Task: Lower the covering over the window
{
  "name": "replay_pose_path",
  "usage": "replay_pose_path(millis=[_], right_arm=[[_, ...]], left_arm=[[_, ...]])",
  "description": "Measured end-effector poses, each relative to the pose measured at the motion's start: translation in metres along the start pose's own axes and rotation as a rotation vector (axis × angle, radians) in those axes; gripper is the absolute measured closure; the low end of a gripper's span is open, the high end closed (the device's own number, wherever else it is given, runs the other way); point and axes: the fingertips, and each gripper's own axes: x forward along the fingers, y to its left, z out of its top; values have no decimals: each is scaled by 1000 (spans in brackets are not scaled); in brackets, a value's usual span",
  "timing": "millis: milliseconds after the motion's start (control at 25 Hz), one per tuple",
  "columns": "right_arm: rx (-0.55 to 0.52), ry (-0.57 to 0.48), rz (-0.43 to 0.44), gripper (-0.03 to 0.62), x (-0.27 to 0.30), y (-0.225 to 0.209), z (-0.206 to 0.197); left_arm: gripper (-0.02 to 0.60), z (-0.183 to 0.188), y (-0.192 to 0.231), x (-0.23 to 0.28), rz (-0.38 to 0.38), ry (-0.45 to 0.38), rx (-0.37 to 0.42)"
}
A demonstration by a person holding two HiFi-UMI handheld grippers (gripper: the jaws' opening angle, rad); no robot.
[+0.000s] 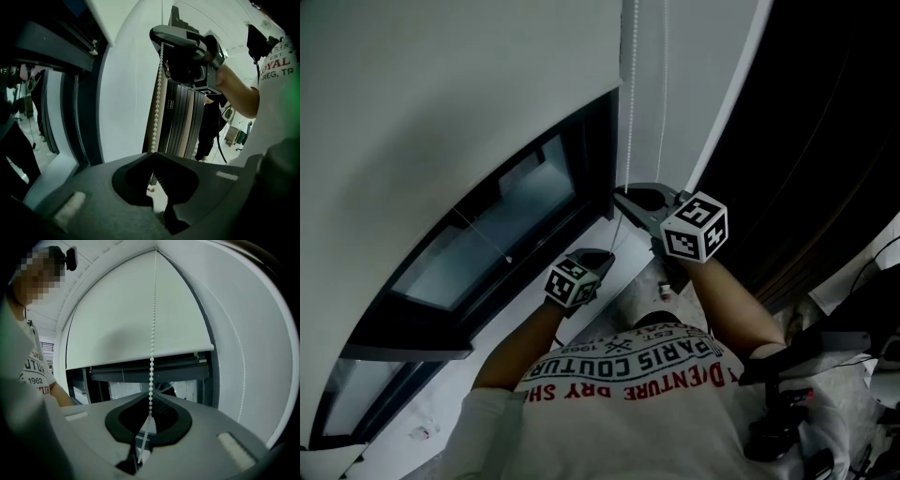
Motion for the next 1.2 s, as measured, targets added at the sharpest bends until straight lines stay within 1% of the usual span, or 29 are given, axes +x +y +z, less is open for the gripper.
replay_pose_path(millis=[200,440,600,720,800,920,1000,1080,1200], right_arm=[[34,53,-8,585,1,3,-33],[82,109,-3,585,7,7,-71],[103,107,-6,585,8,8,-78],[93,112,-21,585,8,7,-78],[84,111,-44,585,5,5,-78],[82,79,-66,582,0,0,-74],[85,61,-83,580,-5,-3,-71],[63,57,-113,576,-11,-2,-68],[43,46,-138,446,-21,2,-62]], left_arm=[[574,-33,-5,5,-1,63,-10],[572,-72,1,7,13,141,-46],[572,-81,3,5,19,143,-62],[571,-78,2,4,32,133,-32],[568,-75,3,3,49,118,-8],[557,-67,6,-2,58,85,-13],[530,-52,7,-9,67,38,-21],[505,-30,8,-19,90,-30,-23],[496,13,6,-43,141,-157,-14]])
